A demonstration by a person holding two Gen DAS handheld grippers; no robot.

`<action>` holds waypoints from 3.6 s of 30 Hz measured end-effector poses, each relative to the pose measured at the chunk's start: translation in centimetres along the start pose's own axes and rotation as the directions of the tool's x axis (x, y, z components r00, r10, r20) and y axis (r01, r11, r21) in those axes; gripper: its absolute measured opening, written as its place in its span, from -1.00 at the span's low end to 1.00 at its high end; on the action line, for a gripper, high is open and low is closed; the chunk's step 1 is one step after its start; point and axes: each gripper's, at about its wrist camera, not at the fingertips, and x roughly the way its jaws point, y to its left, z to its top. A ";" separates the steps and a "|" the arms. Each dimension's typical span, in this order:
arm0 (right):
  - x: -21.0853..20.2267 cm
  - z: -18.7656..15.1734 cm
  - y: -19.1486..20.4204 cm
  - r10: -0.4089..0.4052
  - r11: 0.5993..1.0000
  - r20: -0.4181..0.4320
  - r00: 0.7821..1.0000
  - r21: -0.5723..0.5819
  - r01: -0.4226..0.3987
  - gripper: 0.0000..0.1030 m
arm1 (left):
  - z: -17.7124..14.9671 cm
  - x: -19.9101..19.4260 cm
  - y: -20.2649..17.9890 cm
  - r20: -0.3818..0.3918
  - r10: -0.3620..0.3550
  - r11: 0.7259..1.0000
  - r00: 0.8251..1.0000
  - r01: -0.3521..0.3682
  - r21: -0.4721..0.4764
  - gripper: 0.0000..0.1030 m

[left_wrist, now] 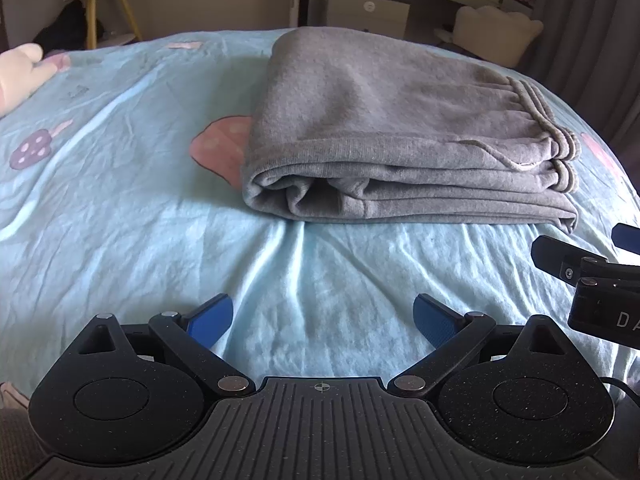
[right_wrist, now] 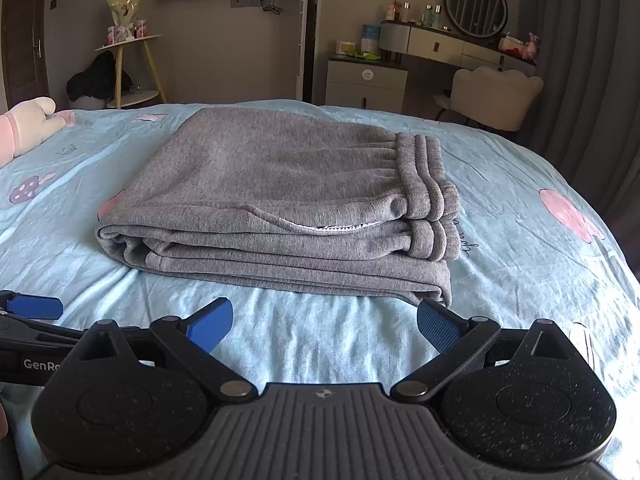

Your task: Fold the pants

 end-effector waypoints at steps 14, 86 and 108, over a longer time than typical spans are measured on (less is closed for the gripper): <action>0.0 0.0 -0.1 0.000 1.000 0.000 1.000 0.006 0.000 0.92 | 0.1 0.0 0.1 -0.003 -0.006 1.000 1.000 0.006 -0.011 0.95; -0.2 -0.1 0.2 -0.008 1.000 -0.002 1.000 0.006 0.008 0.92 | 0.2 -0.2 0.2 0.012 -0.033 0.999 0.999 0.034 -0.011 0.95; -0.2 0.0 0.2 -0.008 1.000 -0.002 1.000 0.007 0.008 0.92 | 0.1 -0.2 0.0 0.025 -0.039 0.999 0.999 0.039 0.004 0.95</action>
